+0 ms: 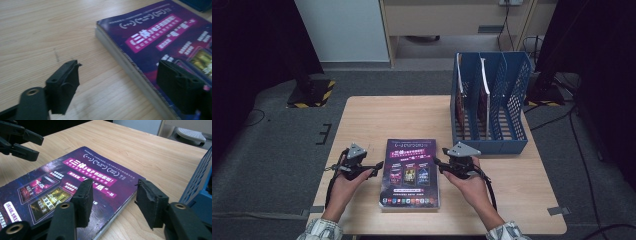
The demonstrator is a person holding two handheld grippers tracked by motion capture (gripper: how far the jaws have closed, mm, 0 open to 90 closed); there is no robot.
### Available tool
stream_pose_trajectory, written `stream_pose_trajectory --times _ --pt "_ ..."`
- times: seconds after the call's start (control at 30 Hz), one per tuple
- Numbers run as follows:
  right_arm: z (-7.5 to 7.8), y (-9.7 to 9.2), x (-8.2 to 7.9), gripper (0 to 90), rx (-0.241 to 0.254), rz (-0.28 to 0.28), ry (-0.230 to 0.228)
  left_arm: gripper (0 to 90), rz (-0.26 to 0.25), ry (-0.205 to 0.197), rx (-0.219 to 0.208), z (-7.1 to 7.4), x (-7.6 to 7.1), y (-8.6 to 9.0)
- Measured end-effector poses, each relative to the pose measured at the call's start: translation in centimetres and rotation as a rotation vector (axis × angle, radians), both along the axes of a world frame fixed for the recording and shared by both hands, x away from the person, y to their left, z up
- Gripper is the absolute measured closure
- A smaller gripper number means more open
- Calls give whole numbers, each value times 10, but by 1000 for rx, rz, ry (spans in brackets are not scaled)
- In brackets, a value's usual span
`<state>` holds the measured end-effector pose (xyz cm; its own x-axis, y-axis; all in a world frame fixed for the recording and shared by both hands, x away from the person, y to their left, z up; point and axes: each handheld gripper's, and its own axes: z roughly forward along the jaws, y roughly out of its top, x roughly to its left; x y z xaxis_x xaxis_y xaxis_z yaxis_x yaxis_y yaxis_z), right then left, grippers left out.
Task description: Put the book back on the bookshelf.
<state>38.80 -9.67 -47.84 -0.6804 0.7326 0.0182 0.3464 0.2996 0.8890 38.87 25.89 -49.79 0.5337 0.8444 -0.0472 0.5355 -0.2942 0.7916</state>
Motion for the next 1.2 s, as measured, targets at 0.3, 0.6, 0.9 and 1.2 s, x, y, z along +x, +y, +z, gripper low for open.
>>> stream_pose_trajectory --times 0.3,0.6,0.9,1.2 --pt "-4 0 1 503 -20 0 22 364 -72 41 5 -5 -1 -23" --pt "-9 1 2 427 -40 7 65 430 -85 73 -9 -12 3 -23" --pt "-12 1 3 389 -50 6 91 460 -101 86 -16 -15 5 -26" --pt "-18 2 5 337 -60 15 117 460 -121 73 9 -14 5 -33"
